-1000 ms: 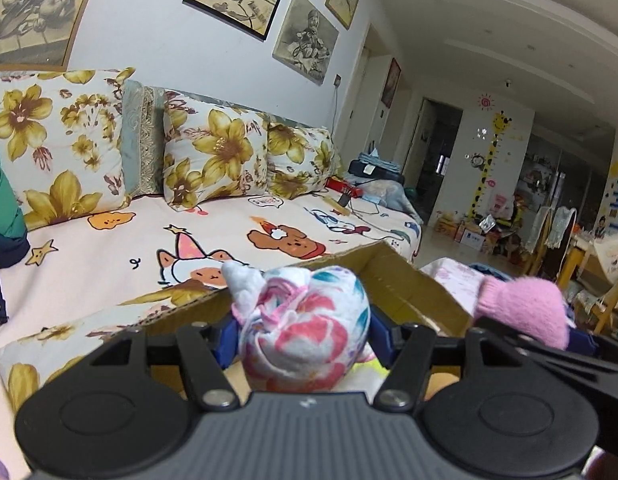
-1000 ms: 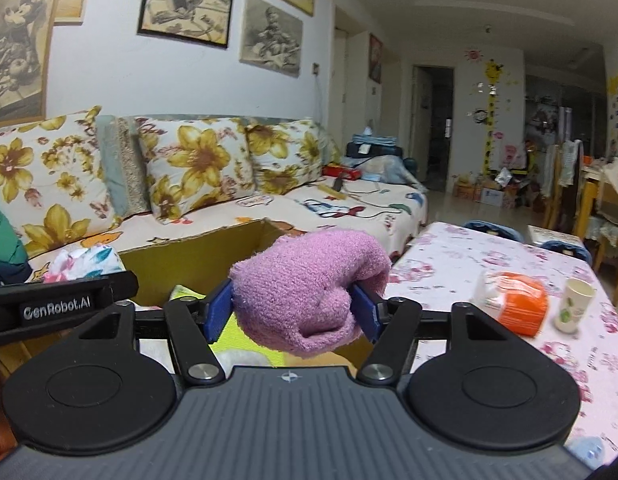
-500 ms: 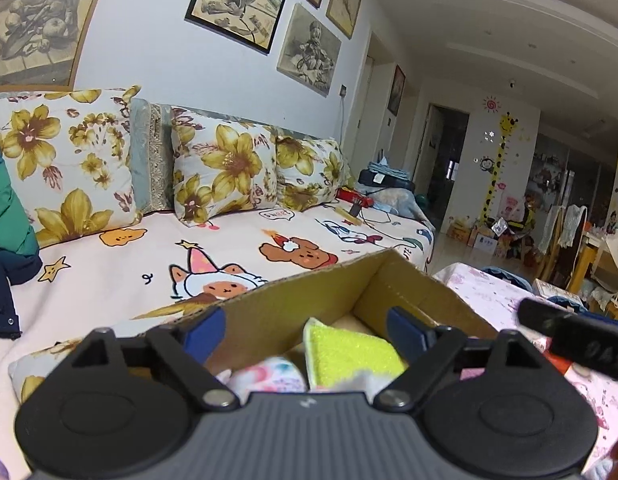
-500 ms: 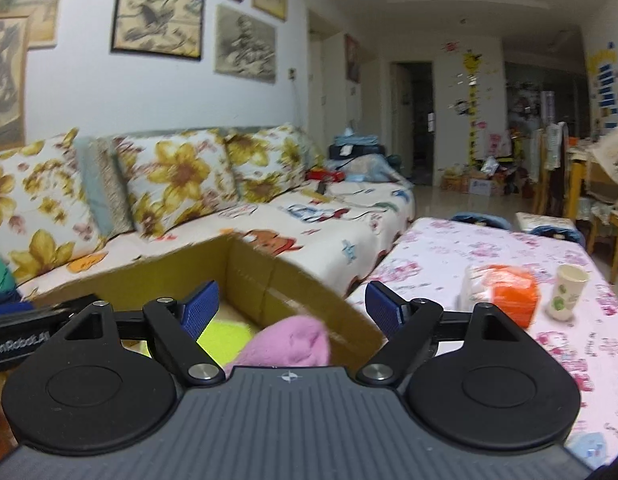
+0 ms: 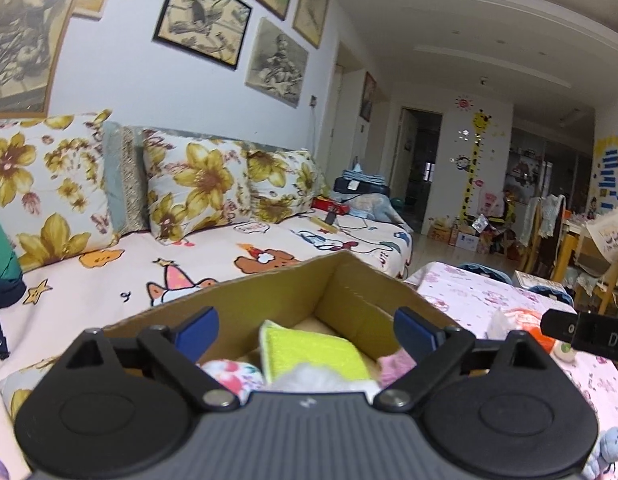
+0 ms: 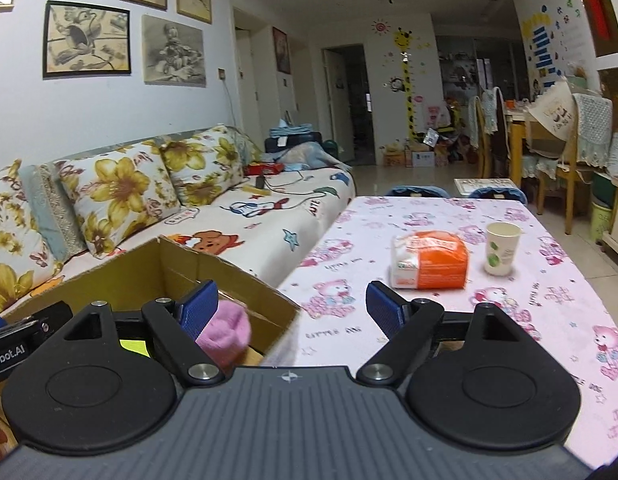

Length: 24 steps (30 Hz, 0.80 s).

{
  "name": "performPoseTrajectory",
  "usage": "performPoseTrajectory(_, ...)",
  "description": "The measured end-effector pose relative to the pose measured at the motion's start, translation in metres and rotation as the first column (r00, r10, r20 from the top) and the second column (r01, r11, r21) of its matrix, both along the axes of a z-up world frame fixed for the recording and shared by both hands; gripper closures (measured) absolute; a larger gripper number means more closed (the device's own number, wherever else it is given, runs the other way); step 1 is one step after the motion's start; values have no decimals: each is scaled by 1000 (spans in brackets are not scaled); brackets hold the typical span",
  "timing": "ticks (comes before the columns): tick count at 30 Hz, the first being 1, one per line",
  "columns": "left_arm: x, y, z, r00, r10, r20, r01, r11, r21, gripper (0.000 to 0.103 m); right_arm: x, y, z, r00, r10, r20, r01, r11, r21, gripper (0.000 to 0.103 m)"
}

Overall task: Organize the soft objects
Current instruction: 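Move right toward the blue plush while left moves toward the brown ring plush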

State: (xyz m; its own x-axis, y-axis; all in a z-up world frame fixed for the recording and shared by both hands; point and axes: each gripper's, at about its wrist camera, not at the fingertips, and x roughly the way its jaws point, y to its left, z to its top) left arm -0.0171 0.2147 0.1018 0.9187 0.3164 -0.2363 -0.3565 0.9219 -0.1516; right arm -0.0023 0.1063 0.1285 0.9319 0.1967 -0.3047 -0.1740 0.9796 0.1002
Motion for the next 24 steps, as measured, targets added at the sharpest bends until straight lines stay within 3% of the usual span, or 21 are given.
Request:
performPoseTrajectory(8, 4, -26, -1, 998, -55, -7, 55, 997, 49, 1, 2, -7, -1, 998, -54, -33, 53, 998, -19, 0)
performPoseTrajectory(24, 10, -74, -8, 988, -153, -30, 155, 981, 115, 1, -6, -35, -17, 977, -179, -117, 182, 983, 17, 0)
